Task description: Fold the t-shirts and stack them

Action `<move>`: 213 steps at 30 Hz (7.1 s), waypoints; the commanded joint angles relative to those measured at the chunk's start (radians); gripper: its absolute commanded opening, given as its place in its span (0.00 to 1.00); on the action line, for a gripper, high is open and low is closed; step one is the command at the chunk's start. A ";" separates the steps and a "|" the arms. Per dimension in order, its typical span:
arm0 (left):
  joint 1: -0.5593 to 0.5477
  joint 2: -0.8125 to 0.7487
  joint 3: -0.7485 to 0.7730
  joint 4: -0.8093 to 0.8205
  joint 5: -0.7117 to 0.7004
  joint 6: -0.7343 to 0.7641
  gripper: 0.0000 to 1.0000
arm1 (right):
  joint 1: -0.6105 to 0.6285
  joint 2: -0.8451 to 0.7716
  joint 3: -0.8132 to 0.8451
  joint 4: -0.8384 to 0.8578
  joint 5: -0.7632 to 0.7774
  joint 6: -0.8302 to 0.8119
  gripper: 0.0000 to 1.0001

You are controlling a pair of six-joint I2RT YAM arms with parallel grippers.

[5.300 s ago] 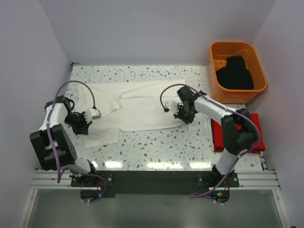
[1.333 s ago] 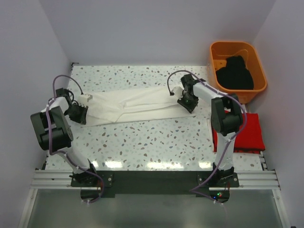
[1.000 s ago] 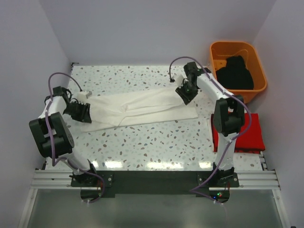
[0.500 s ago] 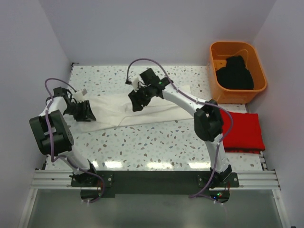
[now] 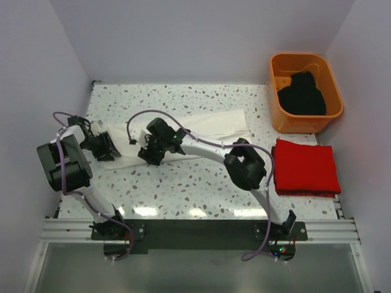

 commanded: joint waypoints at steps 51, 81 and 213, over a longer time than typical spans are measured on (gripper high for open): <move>0.007 0.063 0.105 0.062 0.108 -0.086 0.34 | 0.020 0.025 0.099 0.073 0.069 -0.094 0.00; 0.006 0.005 0.121 -0.028 0.124 -0.068 0.36 | 0.005 0.037 0.148 0.068 0.064 -0.085 0.00; -0.047 0.106 0.211 0.163 0.101 -0.071 0.24 | -0.099 0.066 0.027 0.107 0.027 -0.250 0.20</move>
